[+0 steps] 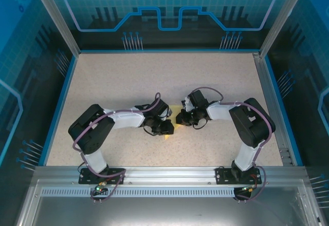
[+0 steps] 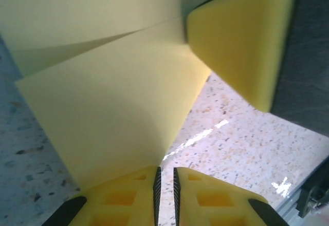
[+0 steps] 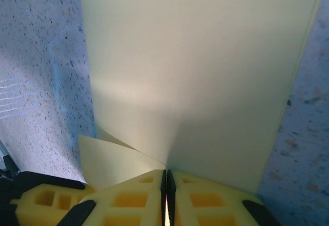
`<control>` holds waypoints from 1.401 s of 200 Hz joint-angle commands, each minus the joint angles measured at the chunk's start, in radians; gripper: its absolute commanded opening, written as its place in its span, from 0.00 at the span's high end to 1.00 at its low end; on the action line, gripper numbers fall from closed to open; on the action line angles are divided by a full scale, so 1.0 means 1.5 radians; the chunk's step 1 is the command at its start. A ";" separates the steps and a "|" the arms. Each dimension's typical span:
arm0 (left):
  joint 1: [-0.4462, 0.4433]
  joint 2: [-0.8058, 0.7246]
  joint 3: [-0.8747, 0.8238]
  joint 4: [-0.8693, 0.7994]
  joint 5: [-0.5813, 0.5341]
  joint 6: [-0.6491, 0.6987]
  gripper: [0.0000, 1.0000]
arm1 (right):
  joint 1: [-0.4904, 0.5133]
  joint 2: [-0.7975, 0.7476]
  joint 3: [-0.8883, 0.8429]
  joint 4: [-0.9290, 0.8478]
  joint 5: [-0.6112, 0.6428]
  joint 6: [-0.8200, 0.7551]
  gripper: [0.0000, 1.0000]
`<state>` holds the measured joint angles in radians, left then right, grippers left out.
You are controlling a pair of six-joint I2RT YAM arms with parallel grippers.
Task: Fold a paper plane with a square sheet of paper (pick it up from the middle)
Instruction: Third fold the triangle at the center of the table.
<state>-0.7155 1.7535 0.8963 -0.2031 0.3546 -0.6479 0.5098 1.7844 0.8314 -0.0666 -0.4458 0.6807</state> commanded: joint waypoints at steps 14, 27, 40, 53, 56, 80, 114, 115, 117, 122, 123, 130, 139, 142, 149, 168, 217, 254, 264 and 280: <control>0.005 0.016 -0.013 -0.020 -0.020 0.011 0.82 | 0.004 0.022 -0.016 -0.053 0.059 -0.011 0.87; 0.005 0.017 -0.019 -0.020 -0.016 0.010 0.83 | 0.004 0.022 -0.016 -0.056 0.059 -0.013 0.87; 0.006 0.010 -0.030 -0.009 -0.009 0.005 0.83 | 0.003 0.021 -0.015 -0.059 0.061 -0.014 0.87; 0.005 0.003 -0.036 -0.008 -0.003 0.002 0.83 | 0.004 0.021 -0.013 -0.062 0.062 -0.015 0.87; 0.005 0.001 -0.036 -0.008 -0.002 0.000 0.83 | 0.003 0.021 -0.013 -0.064 0.063 -0.016 0.87; 0.008 -0.017 -0.041 -0.005 0.010 -0.003 0.83 | 0.004 0.022 -0.010 -0.071 0.068 -0.019 0.87; 0.015 -0.032 -0.047 -0.019 0.026 -0.009 0.83 | 0.003 0.020 -0.011 -0.075 0.071 -0.019 0.87; 0.015 -0.033 -0.048 -0.019 0.026 -0.008 0.83 | 0.003 0.020 -0.011 -0.075 0.071 -0.019 0.87; 0.015 -0.034 -0.051 -0.019 0.026 -0.008 0.83 | 0.003 0.019 -0.010 -0.075 0.072 -0.020 0.87; 0.016 -0.037 -0.059 -0.017 0.024 -0.010 0.83 | 0.003 0.018 -0.011 -0.076 0.073 -0.019 0.87; 0.017 -0.038 -0.060 -0.017 0.024 -0.010 0.83 | 0.003 0.018 -0.011 -0.076 0.074 -0.019 0.87; 0.018 -0.042 -0.074 -0.008 0.026 -0.013 0.82 | 0.003 0.017 -0.012 -0.075 0.074 -0.019 0.87; 0.019 -0.041 -0.088 -0.003 0.030 -0.018 0.82 | 0.003 0.017 -0.011 -0.076 0.074 -0.020 0.87; 0.020 -0.041 -0.091 -0.002 0.031 -0.020 0.82 | 0.002 0.017 -0.011 -0.076 0.074 -0.020 0.87; 0.021 -0.040 -0.099 0.002 0.034 -0.023 0.82 | 0.003 0.018 -0.009 -0.077 0.074 -0.021 0.87; 0.022 -0.043 -0.126 0.021 0.041 -0.034 0.82 | 0.003 0.016 -0.011 -0.078 0.078 -0.021 0.87; 0.021 -0.061 -0.140 0.003 0.063 -0.016 0.82 | 0.003 0.018 -0.010 -0.082 0.080 -0.023 0.87; 0.021 -0.076 -0.133 -0.016 0.104 0.024 0.80 | 0.003 0.020 -0.010 -0.078 0.079 -0.020 0.87; 0.022 -0.077 -0.125 -0.040 0.106 0.039 0.81 | 0.002 0.020 -0.009 -0.080 0.079 -0.020 0.87; 0.024 -0.093 -0.127 -0.053 0.105 0.047 0.80 | 0.003 0.018 -0.008 -0.085 0.082 -0.022 0.87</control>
<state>-0.6830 1.6493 0.7185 -0.1322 0.4622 -0.6319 0.5110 1.7844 0.8379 -0.0826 -0.4351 0.6693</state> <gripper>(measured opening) 0.196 0.129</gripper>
